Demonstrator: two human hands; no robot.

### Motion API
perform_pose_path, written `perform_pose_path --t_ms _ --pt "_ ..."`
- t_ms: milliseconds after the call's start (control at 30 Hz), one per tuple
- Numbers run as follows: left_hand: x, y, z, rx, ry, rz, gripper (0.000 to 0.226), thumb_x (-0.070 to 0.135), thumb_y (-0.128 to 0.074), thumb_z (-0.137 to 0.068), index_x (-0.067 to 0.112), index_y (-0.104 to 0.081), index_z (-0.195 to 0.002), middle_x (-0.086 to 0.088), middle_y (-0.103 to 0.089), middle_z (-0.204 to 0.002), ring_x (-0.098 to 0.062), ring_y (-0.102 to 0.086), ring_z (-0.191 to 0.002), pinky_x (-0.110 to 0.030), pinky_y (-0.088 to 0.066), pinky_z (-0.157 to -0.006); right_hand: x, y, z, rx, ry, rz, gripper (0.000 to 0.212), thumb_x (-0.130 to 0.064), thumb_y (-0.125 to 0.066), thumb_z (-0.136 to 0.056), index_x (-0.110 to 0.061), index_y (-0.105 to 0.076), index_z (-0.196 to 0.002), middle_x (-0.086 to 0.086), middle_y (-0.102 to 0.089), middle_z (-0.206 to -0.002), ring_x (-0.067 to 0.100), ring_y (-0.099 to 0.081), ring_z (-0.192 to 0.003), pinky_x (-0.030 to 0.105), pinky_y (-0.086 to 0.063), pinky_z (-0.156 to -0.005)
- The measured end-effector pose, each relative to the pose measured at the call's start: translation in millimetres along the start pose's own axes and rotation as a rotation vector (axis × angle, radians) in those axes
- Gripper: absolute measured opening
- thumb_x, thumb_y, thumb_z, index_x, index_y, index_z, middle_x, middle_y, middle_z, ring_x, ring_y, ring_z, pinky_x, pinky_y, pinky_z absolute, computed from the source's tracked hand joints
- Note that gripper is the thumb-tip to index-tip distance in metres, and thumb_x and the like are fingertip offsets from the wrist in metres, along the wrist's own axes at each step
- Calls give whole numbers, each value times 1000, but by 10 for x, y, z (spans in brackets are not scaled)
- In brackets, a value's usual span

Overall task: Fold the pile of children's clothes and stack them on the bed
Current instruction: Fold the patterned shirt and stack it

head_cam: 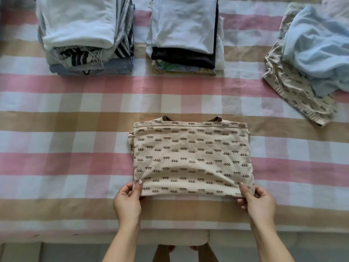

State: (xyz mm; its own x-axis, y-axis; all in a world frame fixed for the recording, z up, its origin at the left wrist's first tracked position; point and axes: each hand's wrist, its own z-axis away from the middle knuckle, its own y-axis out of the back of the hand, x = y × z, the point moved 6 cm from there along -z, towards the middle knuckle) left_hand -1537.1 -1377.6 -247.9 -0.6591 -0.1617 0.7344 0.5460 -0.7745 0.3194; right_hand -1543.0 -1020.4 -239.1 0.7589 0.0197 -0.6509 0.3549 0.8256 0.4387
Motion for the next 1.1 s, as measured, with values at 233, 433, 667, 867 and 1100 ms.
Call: perform_pose_path --t_ms 233,433,667,867,1100 --pt "372 21 212 146 -392 -402 28 2 -68 -78 3 -58 -104 -10 -57 -98 -24 -51 -90 -30 -40 -80 -235 86 43 66 271 376 17 -24 -70 -81 -17 -59 -92 2 -61 -78 22 -56 -72 29 -36 -63" --pt "858 -799 778 -100 -882 -574 20 4 -59 -78 3 -63 -98 -7 -60 -95 -29 -55 -91 -40 -45 -82 -313 206 48 40 312 295 13 -15 -63 -86 -15 -60 -98 1 -62 -87 16 -58 -77 27 -39 -64" --pt "1045 -2363 1219 -417 -1015 -688 14 5 -62 -83 4 -63 -96 -9 -60 -94 -24 -56 -86 -36 -50 -68 -254 128 41 -27 218 240 8 -19 -63 -87 -25 -58 -83 -11 -63 -76 13 -61 -74 27 -45 -65" --pt "859 -3062 1058 -379 -919 -982 34 38 -63 -82 12 -51 -102 -5 -52 -106 -23 -51 -97 -33 -43 -73 -168 141 -21 -83 127 144 17 -24 -66 -84 -34 -58 -73 -11 -66 -69 1 -60 -70 12 -43 -60" --pt "872 -3205 989 -327 -920 -1014 19 25 -55 -87 10 -52 -98 -8 -53 -100 -25 -50 -92 -32 -36 -64 -70 137 -41 -96 44 91 15 -25 -69 -81 -31 -60 -71 -10 -67 -68 1 -61 -67 10 -43 -58"
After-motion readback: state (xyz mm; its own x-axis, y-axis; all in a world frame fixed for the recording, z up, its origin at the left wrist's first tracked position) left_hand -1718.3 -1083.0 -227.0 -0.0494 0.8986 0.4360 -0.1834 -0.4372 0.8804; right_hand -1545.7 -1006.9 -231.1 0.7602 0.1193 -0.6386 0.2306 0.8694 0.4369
